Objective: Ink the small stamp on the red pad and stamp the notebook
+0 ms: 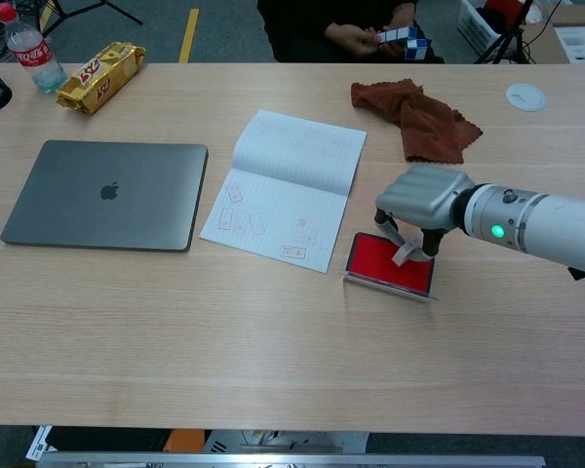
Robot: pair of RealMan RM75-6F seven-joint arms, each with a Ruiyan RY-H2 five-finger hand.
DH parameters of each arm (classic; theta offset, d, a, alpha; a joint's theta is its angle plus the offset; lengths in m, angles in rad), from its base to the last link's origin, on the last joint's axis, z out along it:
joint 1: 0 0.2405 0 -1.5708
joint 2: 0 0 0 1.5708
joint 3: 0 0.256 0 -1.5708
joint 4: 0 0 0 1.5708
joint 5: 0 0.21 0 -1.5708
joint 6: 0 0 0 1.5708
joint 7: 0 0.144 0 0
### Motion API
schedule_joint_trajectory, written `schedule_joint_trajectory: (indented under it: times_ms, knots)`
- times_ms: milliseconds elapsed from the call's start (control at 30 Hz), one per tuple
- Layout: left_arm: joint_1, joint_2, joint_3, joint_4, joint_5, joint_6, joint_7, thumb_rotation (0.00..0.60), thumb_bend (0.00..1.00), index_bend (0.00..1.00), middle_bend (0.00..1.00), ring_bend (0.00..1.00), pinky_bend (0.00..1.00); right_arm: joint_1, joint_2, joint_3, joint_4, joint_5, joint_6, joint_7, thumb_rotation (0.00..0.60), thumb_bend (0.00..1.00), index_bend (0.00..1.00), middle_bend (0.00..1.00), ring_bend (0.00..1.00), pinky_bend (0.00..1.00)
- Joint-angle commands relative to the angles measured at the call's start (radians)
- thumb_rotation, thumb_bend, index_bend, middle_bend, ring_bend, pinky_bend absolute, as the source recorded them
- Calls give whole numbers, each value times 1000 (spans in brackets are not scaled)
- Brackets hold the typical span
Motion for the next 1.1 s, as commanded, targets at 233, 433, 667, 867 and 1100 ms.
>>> schedule_joint_trajectory:
  times_ms: [233, 433, 667, 867, 1100]
  knots:
    - [-1, 1, -1, -5, 1, 2, 4, 600, 269, 168, 74, 93, 113, 7, -15, -14, 19, 12, 2, -3, 600, 569, 654, 441, 268, 388]
    - [0, 4, -2, -10, -1, 3, 7, 600, 269, 168, 74, 93, 113, 6, 9, -4, -8, 2, 16, 23, 600, 569, 655, 442, 268, 388]
    - [-1, 10, -2, -21, 5, 5, 9, 600, 269, 167, 74, 93, 113, 7, 114, 59, -86, -7, 29, 118, 600, 570, 656, 444, 268, 388]
    - [-1, 15, 3, -35, 10, 3, 15, 600, 269, 168, 72, 93, 112, 53, 160, 120, -97, 66, -5, 160, 600, 570, 662, 459, 268, 388]
    - [7, 25, 6, -42, 12, 10, 5, 600, 269, 168, 70, 93, 113, 161, 104, 133, -28, 240, -54, 113, 600, 571, 670, 472, 268, 388]
